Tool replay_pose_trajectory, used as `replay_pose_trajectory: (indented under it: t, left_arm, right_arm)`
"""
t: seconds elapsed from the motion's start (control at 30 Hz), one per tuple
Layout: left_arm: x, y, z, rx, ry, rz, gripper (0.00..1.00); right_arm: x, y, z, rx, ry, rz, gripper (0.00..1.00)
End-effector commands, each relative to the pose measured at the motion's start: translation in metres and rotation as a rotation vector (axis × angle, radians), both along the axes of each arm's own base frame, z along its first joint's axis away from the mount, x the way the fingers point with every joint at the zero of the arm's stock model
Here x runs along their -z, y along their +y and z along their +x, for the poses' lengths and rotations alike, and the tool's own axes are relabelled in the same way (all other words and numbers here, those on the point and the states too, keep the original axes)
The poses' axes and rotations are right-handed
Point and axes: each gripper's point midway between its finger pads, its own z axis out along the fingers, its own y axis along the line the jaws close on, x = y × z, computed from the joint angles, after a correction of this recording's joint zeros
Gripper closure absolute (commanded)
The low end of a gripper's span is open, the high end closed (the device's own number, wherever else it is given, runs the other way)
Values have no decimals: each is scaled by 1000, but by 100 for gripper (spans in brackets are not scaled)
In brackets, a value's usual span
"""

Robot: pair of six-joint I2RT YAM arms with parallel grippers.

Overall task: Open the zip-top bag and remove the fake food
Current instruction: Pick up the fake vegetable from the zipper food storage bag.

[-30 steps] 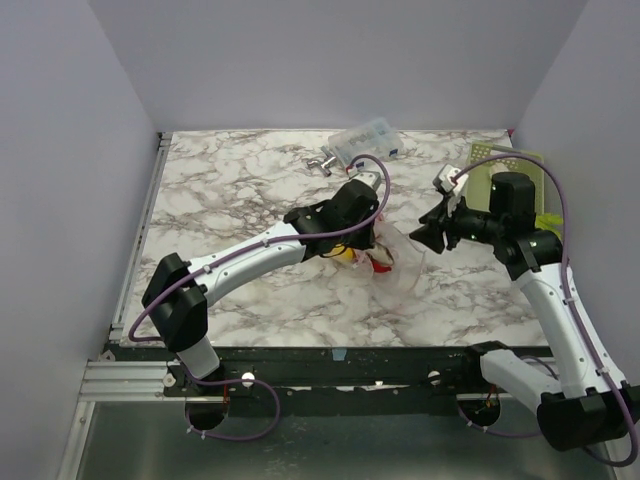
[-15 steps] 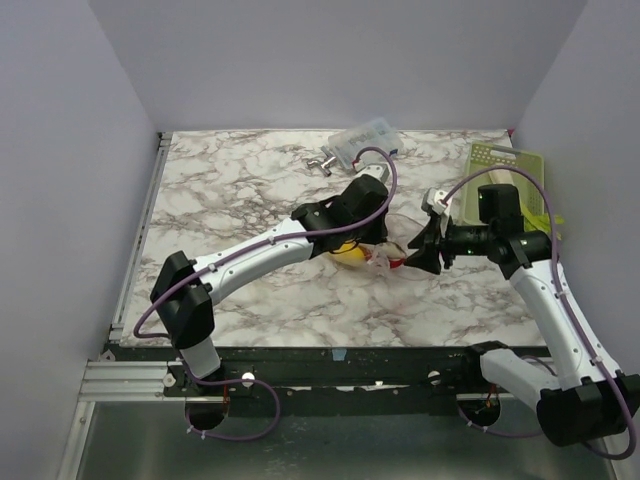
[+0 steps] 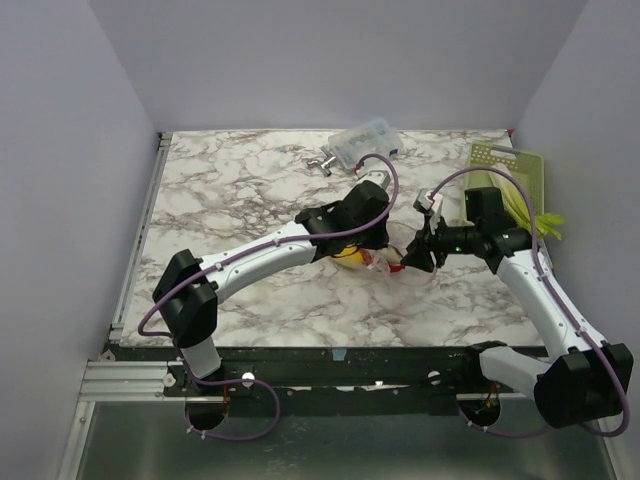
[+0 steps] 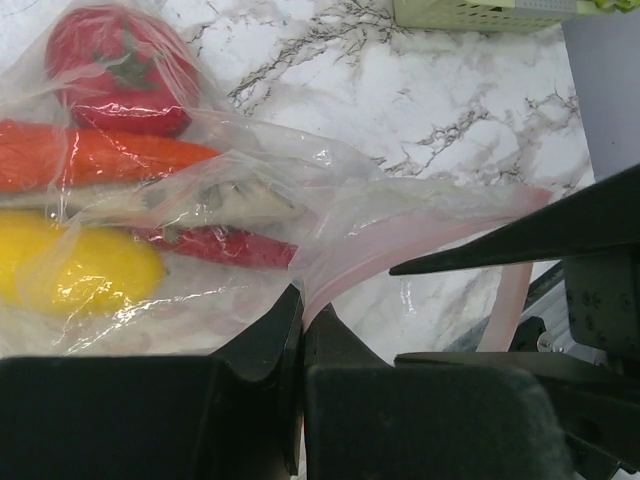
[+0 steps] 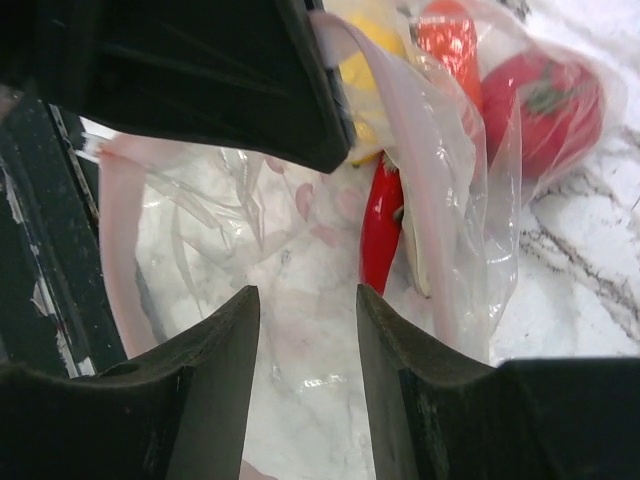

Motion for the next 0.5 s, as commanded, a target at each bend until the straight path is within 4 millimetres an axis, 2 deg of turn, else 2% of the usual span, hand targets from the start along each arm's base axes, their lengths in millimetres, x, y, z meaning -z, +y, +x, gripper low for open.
replay_pose_trajectory:
  t: [0.0, 0.47]
  left_arm:
    - [3, -10, -2, 18, 7, -31, 100]
    - [0, -8, -3, 8, -13, -39, 100]
  right_arm:
    - [20, -8, 9, 64, 13, -47, 54]
    - [37, -8, 11, 83, 41, -48, 54]
